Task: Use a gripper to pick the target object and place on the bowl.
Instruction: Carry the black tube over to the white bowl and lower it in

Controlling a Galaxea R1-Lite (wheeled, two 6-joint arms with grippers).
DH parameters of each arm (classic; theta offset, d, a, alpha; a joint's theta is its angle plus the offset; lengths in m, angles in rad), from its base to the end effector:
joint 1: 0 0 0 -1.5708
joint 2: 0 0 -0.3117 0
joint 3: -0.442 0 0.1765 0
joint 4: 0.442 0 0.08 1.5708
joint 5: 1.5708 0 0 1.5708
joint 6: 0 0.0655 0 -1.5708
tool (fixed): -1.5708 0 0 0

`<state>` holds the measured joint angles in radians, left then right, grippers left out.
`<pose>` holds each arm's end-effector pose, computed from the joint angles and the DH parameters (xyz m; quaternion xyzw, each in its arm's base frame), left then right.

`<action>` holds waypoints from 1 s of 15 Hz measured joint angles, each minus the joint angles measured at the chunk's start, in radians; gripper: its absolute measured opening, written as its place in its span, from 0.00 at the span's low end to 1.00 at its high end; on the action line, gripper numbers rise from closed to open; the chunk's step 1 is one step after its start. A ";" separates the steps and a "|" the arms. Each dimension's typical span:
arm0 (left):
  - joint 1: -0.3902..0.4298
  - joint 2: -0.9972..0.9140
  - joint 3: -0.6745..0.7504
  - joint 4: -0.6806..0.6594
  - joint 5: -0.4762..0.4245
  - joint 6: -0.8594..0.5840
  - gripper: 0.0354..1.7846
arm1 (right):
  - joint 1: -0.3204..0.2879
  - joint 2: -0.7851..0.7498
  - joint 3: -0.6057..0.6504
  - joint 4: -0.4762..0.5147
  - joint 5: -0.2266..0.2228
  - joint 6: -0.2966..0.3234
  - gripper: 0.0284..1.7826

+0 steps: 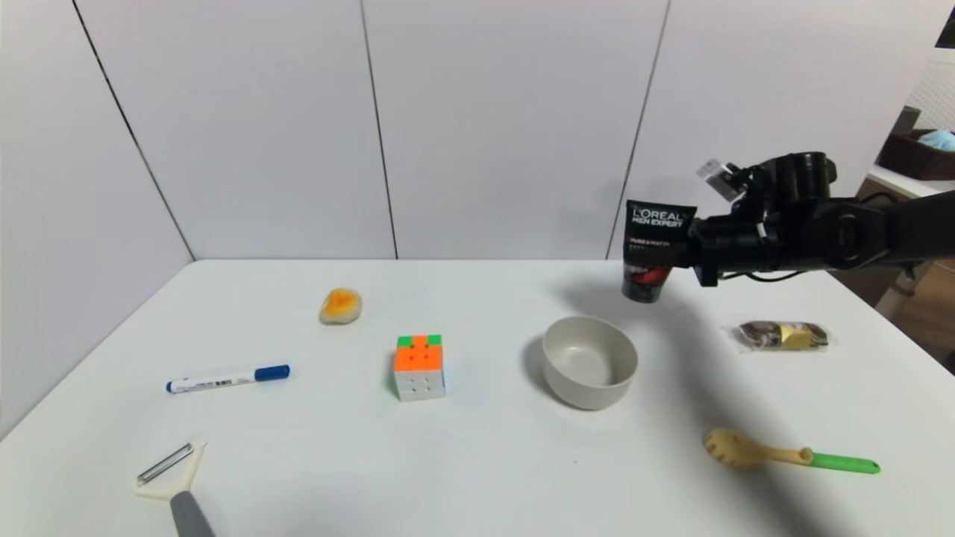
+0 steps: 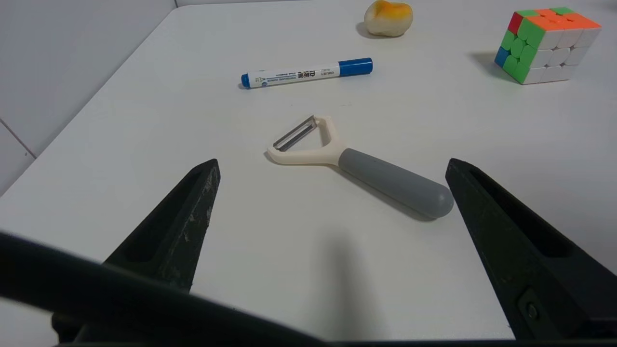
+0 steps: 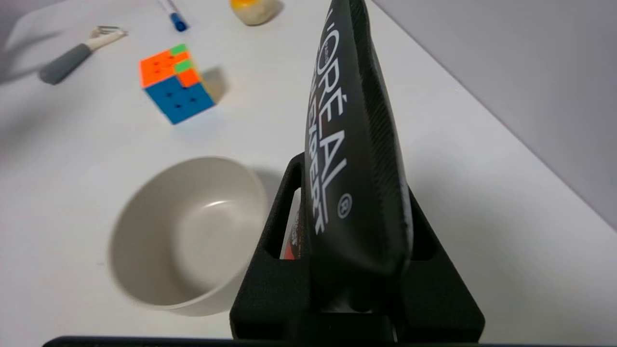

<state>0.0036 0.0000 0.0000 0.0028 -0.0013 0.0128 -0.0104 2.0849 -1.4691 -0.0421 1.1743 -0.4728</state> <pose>-0.0067 -0.0001 0.0751 0.0064 0.0014 0.0011 1.0000 0.4162 0.0561 0.1837 -0.0341 0.1047 0.5675 0.8160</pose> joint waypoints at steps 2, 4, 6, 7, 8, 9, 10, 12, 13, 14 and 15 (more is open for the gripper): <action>0.000 0.000 0.000 0.000 0.000 0.000 0.94 | 0.014 -0.086 0.097 -0.003 0.000 -0.004 0.20; 0.000 0.000 0.000 0.000 -0.001 0.000 0.94 | 0.045 -0.162 0.183 -0.007 0.001 -0.007 0.20; 0.000 0.000 0.000 0.000 0.000 -0.001 0.94 | 0.081 -0.215 0.240 -0.017 0.003 -0.010 0.20; 0.000 0.000 0.000 0.000 0.000 -0.001 0.94 | 0.099 -0.233 0.260 -0.027 0.002 -0.011 0.20; 0.000 0.000 0.000 0.000 0.000 0.000 0.94 | 0.115 -0.246 0.276 -0.039 0.002 -0.010 0.20; 0.000 0.000 0.000 0.000 0.000 0.000 0.94 | 0.129 -0.254 0.288 -0.057 0.002 -0.011 0.20; 0.000 0.000 0.000 0.000 0.000 0.000 0.94 | 0.140 -0.256 0.302 -0.087 0.002 -0.011 0.20; 0.000 0.000 0.000 0.000 0.000 0.000 0.94 | 0.153 -0.242 0.318 -0.151 0.003 -0.014 0.20; 0.000 0.000 0.000 0.000 0.000 0.000 0.94 | 0.157 -0.226 0.320 -0.181 0.003 -0.014 0.20; 0.000 0.000 0.000 0.000 0.000 -0.001 0.94 | 0.161 -0.206 0.321 -0.209 0.003 -0.017 0.20; 0.000 0.000 0.000 0.000 0.000 0.000 0.94 | 0.165 -0.187 0.321 -0.233 0.003 -0.020 0.20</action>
<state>0.0032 0.0000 0.0000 0.0032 -0.0017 0.0123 0.1549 1.8983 -1.1477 -0.2751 1.1770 -0.4930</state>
